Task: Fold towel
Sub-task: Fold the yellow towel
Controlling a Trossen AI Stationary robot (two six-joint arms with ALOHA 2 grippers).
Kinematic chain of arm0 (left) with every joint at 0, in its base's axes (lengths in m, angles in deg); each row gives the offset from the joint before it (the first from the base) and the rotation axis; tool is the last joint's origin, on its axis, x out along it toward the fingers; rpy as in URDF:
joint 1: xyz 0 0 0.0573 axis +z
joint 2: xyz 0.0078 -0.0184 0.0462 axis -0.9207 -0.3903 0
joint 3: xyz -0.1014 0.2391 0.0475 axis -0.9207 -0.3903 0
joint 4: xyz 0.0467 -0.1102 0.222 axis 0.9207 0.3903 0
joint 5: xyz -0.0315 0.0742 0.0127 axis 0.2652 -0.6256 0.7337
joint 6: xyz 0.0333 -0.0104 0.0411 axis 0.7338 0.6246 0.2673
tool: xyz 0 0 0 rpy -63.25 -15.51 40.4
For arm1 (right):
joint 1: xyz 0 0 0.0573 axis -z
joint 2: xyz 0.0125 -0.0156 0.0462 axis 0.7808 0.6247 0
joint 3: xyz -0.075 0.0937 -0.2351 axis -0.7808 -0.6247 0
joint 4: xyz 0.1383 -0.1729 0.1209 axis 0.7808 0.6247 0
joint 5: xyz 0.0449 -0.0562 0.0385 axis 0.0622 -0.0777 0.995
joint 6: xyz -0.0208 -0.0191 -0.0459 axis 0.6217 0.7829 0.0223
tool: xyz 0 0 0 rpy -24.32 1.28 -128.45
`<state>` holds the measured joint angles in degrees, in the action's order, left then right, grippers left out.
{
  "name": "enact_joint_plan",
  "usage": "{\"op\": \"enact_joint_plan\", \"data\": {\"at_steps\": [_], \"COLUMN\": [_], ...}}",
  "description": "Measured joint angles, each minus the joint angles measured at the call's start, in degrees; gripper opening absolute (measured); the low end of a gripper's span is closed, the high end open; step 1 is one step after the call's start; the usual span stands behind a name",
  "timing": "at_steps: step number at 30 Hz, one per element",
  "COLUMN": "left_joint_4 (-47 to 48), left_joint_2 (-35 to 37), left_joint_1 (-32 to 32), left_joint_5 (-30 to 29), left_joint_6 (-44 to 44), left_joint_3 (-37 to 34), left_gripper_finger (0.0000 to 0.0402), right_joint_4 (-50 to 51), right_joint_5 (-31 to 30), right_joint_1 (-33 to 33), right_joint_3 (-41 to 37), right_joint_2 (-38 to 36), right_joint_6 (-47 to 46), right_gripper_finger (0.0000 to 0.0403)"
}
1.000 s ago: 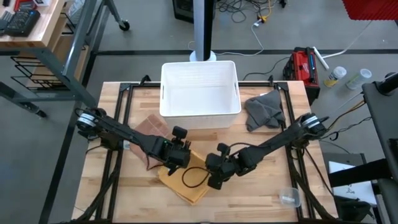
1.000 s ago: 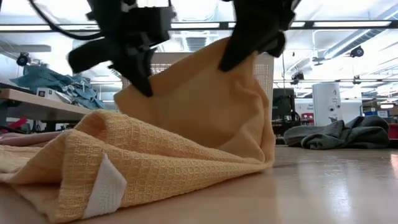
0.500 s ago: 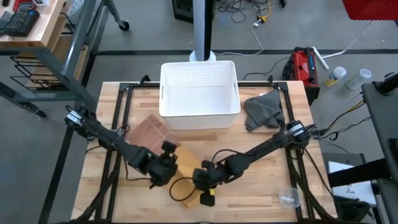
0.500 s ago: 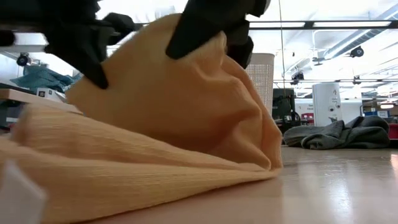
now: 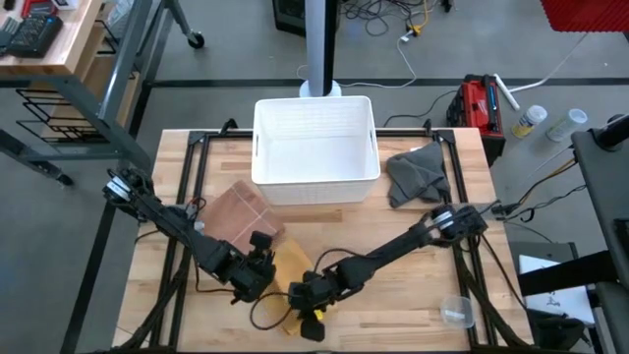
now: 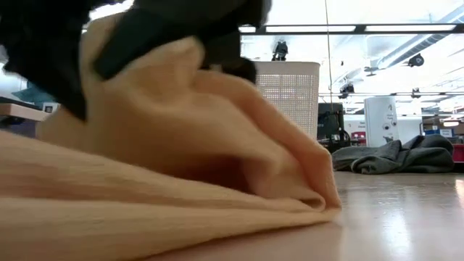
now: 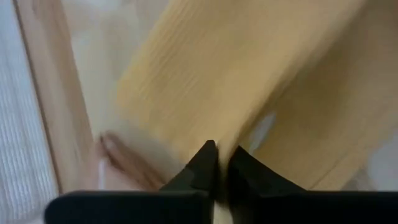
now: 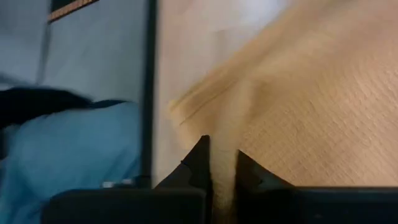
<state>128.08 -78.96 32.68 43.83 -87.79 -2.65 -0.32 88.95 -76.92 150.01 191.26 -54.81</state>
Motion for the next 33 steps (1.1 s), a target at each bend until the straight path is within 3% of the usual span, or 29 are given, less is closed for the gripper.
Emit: {"op": "enact_joint_plan", "data": {"at_steps": [6, 11, 15, 24, 29, 33], "left_joint_4": [-1.3, -1.6, -1.0, 5.9, -5.5, -14.3], "left_joint_2": [0.1, 0.5, 1.1, 6.3, 8.0, 5.0], "left_joint_1": [-0.2, -1.1, -2.3, -5.3, -6.8, -6.9], "left_joint_5": [-0.5, -0.5, -0.2, 1.5, 1.5, 0.3], "left_joint_6": [-7.6, -10.3, -11.4, -20.4, -22.1, -20.9], "left_joint_3": [-5.7, -7.5, -7.0, -4.9, -4.9, -5.7], "left_gripper_finger": [0.0074, 0.013, 0.0156, 0.0152, 0.0138, 0.0123], "right_joint_4": [5.7, 9.3, 9.4, 13.2, 13.9, 13.6], "right_joint_5": [9.2, 9.2, 8.1, 6.9, 0.3, -2.9], "right_joint_1": [-0.3, -0.1, 0.0, 0.0, -0.6, -1.0], "right_joint_3": [11.6, 17.4, 20.0, 22.7, 22.7, 22.0], "right_joint_2": [8.4, 10.8, 10.8, 10.4, 9.3, 9.4], "right_joint_6": [0.5, 3.2, 4.9, 8.0, 11.1, 12.7], "right_gripper_finger": [0.008, 0.0138, 0.0158, 0.014, 0.0113, 0.0081]}}
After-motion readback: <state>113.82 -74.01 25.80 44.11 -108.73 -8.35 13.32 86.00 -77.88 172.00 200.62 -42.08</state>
